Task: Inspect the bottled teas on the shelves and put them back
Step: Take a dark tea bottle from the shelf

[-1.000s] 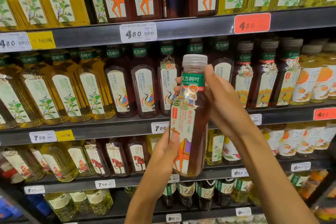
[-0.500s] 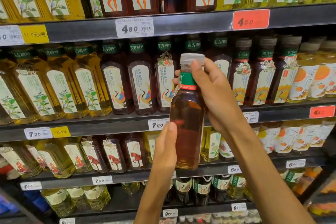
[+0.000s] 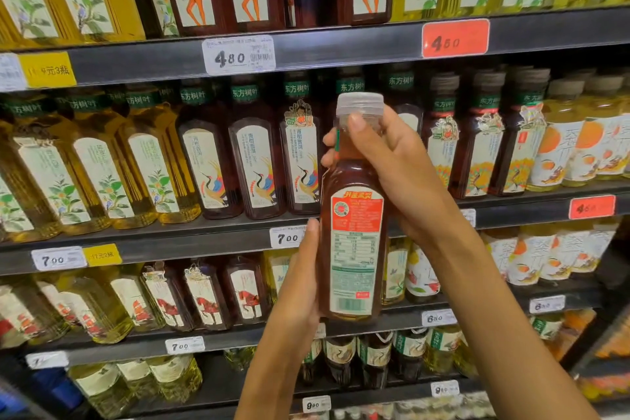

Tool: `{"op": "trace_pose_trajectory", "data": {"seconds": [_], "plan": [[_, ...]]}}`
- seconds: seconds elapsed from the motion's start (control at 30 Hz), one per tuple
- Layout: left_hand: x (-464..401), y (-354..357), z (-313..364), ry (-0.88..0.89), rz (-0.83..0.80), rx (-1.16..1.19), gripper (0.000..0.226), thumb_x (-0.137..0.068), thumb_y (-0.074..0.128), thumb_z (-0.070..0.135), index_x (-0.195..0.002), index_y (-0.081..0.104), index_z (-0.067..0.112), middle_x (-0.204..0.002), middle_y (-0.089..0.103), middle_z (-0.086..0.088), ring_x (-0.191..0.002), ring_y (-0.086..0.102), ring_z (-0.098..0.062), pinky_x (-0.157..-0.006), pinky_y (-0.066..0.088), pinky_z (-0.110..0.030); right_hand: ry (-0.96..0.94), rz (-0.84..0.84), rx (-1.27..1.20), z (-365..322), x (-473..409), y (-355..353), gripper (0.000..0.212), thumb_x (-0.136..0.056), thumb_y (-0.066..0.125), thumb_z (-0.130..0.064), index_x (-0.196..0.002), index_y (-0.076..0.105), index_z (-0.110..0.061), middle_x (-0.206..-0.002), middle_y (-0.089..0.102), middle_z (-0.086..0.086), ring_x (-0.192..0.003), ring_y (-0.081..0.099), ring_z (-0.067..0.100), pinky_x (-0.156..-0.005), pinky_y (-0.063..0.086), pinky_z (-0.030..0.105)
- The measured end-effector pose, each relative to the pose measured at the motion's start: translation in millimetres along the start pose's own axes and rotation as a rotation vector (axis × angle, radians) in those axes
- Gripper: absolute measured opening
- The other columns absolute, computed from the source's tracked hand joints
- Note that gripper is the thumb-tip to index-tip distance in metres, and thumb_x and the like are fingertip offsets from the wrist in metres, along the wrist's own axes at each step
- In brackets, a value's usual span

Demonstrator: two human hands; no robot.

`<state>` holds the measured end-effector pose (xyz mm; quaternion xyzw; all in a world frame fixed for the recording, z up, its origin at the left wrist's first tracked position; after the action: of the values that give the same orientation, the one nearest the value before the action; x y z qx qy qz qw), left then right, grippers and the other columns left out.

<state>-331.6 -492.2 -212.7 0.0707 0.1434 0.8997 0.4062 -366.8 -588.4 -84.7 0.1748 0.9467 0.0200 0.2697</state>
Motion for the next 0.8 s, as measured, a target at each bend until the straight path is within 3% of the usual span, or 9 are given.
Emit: {"op": "trace_pose_trajectory", "data": {"seconds": [0.07,0.17,0.27,0.33,0.4,0.5,0.63,0.73,0.8], "plan": [[1,-2,4,0.027,0.018,-0.038,0.072,-0.052,0.046,0.079,-0.107,0.070,0.039,-0.105,0.074,0.006,-0.100,0.069,-0.015,-0.090,0.053,-0.040,-0.023,0.055,0.046,-4,0,-1,0.017,-0.097,0.051,-0.026,-0.111,0.054,-0.017,-0.093,0.068,0.004,-0.075,0.068,0.011,-0.067,0.056,0.023],[6,6,6,0.040,-0.035,-0.020,0.064,-0.060,0.049,0.087,-0.105,0.069,0.047,-0.115,0.070,0.004,-0.110,0.065,-0.019,-0.100,0.046,-0.046,0.017,0.109,0.045,-2,-3,-5,0.021,-0.095,0.056,-0.030,-0.112,0.057,-0.017,-0.091,0.071,0.003,-0.075,0.071,0.010,-0.065,0.055,0.020],[7,9,4,0.027,-0.094,0.098,0.078,-0.064,0.053,0.078,-0.123,0.063,0.029,-0.122,0.067,-0.009,-0.111,0.064,-0.028,-0.100,0.046,-0.048,0.072,0.002,-0.071,-3,-9,-4,0.030,-0.088,0.059,-0.035,-0.112,0.058,-0.017,-0.091,0.073,0.004,-0.078,0.072,0.017,-0.068,0.057,0.027],[7,11,3,-0.004,-0.136,0.171,0.084,-0.069,0.055,0.075,-0.129,0.058,0.016,-0.120,0.064,-0.018,-0.100,0.066,-0.032,-0.088,0.052,-0.045,0.125,-0.097,-0.196,-1,-13,0,0.038,-0.083,0.058,-0.039,-0.113,0.057,-0.016,-0.092,0.073,0.005,-0.079,0.072,0.019,-0.074,0.059,0.033],[6,14,4,-0.016,-0.158,0.209,0.083,-0.075,0.050,0.072,-0.132,0.055,0.011,-0.120,0.062,-0.023,-0.097,0.064,-0.034,-0.083,0.054,-0.044,0.141,-0.143,-0.239,3,-15,5,0.028,-0.088,0.057,-0.032,-0.111,0.056,-0.016,-0.090,0.072,0.005,-0.076,0.071,0.019,-0.075,0.058,0.036],[4,11,3,-0.013,-0.122,0.195,0.083,-0.072,0.050,0.071,-0.134,0.053,0.016,-0.127,0.060,-0.021,-0.109,0.061,-0.035,-0.093,0.051,-0.048,0.084,-0.095,-0.259,5,-17,6,0.014,-0.096,0.053,-0.016,-0.110,0.054,-0.014,-0.083,0.068,0.005,-0.067,0.067,0.017,-0.065,0.057,0.032],[-1,-4,12,0.050,-0.011,0.042,0.071,-0.070,0.048,0.072,-0.126,0.060,0.030,-0.116,0.070,-0.003,-0.108,0.066,-0.020,-0.092,0.054,-0.038,-0.050,0.033,-0.068,-4,-14,1,0.026,-0.095,0.057,-0.012,-0.118,0.049,-0.020,-0.091,0.065,0.010,-0.069,0.066,0.016,-0.062,0.054,0.028],[-7,-7,8,-0.020,0.043,0.053,0.076,-0.077,0.045,0.073,-0.122,0.063,0.015,-0.104,0.072,-0.013,-0.091,0.069,-0.028,-0.085,0.052,-0.045,-0.092,0.091,0.050,-8,-10,-1,0.031,-0.092,0.062,-0.018,-0.119,0.048,-0.022,-0.103,0.064,0.015,-0.073,0.070,0.016,-0.067,0.056,0.027],[-3,0,2,-0.112,-0.056,0.137,0.076,-0.082,0.047,0.069,-0.118,0.063,0.004,-0.104,0.068,-0.019,-0.086,0.064,-0.031,-0.084,0.052,-0.044,-0.073,0.031,0.012,-10,-9,1,0.029,-0.090,0.063,-0.024,-0.117,0.051,-0.024,-0.095,0.067,0.008,-0.074,0.071,0.017,-0.065,0.057,0.027]]}}
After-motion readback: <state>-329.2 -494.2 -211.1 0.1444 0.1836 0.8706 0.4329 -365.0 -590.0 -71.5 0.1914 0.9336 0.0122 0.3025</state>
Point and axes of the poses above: each hand's wrist, its own x-axis away from the middle knuckle, its own y-axis out of the palm, z = x × y, the point moved 6 cm from there along -x, towards the middle knuckle
